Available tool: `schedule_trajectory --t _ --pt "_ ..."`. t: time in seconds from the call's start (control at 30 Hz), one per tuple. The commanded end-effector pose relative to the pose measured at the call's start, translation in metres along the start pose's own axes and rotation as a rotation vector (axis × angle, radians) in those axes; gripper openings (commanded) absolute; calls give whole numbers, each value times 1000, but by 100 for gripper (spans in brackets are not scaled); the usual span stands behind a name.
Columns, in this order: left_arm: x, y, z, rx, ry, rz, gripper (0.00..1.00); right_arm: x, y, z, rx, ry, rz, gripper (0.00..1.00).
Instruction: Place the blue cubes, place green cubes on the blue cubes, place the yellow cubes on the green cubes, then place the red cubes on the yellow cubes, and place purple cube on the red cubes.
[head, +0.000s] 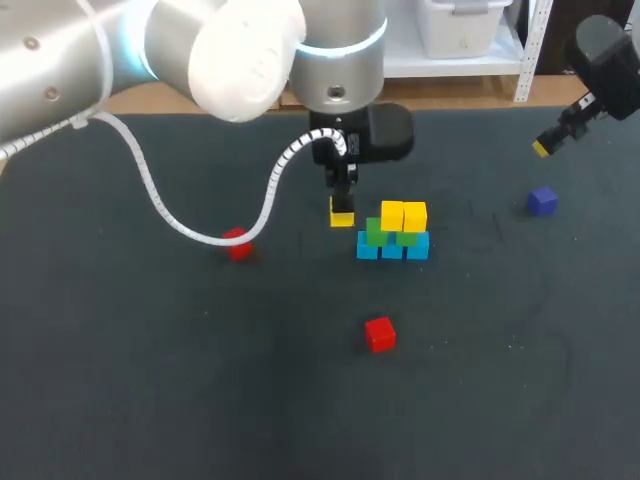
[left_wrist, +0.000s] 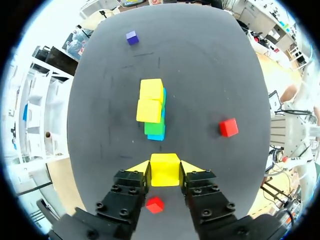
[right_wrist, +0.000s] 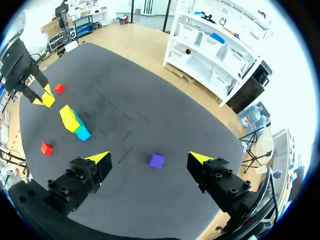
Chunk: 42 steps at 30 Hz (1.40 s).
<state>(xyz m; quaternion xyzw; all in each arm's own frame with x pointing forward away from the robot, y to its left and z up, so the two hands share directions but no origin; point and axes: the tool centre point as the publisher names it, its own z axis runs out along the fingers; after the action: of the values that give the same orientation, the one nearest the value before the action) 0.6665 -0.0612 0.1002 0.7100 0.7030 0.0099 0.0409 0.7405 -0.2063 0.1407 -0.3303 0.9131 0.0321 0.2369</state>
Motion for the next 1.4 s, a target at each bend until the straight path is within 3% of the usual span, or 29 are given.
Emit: schedule_trajectory --t 0.03,0.9,1.4 --pt "-6 8 3 10 4 3 0 0 -1 1 -1 -1 -1 100" --pt "-34 20 15 97 14 54 0 0 -1 1 -1 -1 -1 100" --pt "-38 23 26 109 33 54 0 0 -1 1 -1 -1 -1 100"
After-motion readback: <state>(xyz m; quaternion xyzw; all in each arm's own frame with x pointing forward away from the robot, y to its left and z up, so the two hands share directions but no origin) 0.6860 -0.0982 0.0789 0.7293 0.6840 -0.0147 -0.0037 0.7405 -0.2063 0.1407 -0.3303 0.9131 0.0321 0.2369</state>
